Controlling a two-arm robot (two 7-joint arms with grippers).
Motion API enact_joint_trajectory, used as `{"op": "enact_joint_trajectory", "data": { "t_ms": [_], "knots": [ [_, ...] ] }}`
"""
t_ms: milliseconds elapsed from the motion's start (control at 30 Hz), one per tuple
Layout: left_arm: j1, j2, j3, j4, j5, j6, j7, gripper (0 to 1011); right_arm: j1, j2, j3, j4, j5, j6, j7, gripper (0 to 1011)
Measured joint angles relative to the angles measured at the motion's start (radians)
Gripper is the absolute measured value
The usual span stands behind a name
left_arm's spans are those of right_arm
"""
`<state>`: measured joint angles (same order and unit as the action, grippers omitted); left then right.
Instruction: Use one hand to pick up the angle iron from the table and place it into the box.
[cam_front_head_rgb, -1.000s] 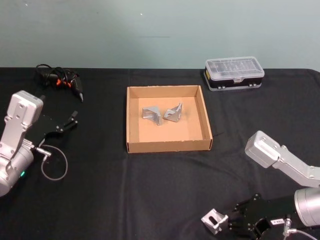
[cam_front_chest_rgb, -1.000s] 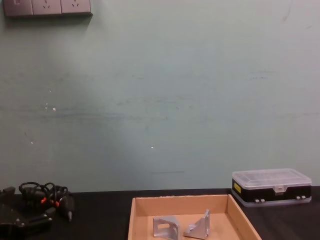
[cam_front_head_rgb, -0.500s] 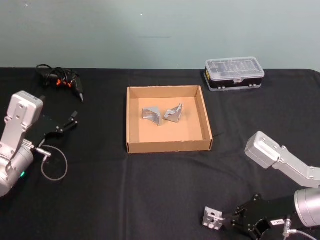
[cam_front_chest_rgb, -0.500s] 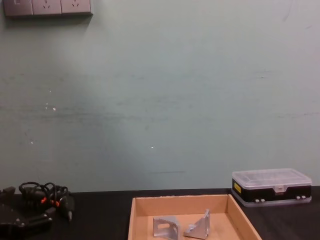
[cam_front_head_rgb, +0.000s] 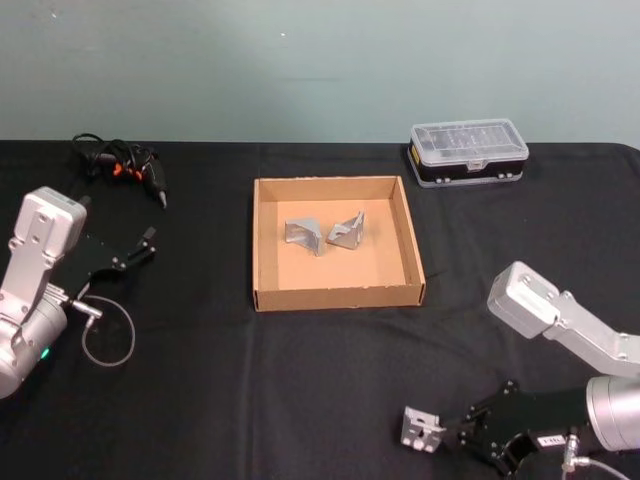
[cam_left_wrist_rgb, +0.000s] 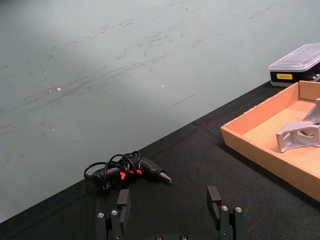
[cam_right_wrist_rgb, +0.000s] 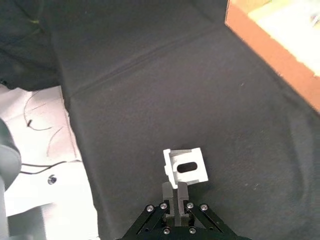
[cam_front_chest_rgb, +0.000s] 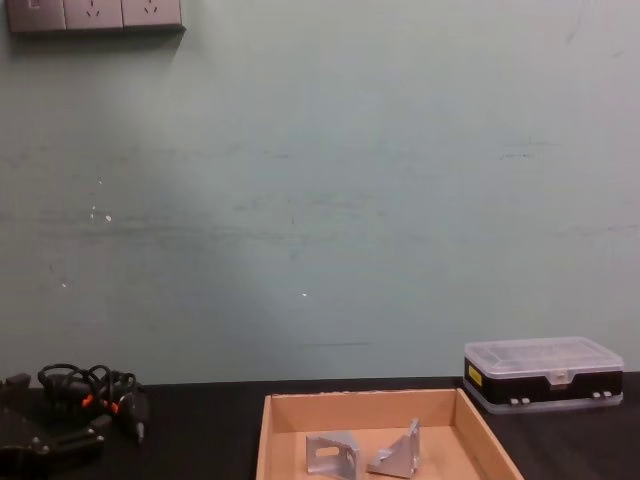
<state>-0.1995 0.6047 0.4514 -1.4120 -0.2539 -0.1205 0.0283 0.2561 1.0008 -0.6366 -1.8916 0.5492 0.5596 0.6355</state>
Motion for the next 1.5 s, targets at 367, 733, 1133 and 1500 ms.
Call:
{"op": "enact_joint_trajectory", "data": {
  "t_ms": [367, 733, 1133, 1500],
  "knots": [
    [0.000, 0.000, 0.000, 0.000, 0.000, 0.000, 0.000, 1000, 0.018, -0.028, 0.018, 0.001, -0.040, -0.036, -0.019, 52],
    [0.000, 0.000, 0.000, 0.000, 0.000, 0.000, 0.000, 1000, 0.017, -0.088, 0.056, 0.057, -0.064, -0.139, -0.038, 52],
    [0.000, 0.000, 0.000, 0.000, 0.000, 0.000, 0.000, 1000, 0.040, -0.168, 0.107, 0.176, -0.075, -0.281, -0.022, 52],
    [0.000, 0.000, 0.000, 0.000, 0.000, 0.000, 0.000, 1000, 0.173, -0.251, 0.088, 0.379, -0.079, -0.316, 0.069, 52]
  ]
}}
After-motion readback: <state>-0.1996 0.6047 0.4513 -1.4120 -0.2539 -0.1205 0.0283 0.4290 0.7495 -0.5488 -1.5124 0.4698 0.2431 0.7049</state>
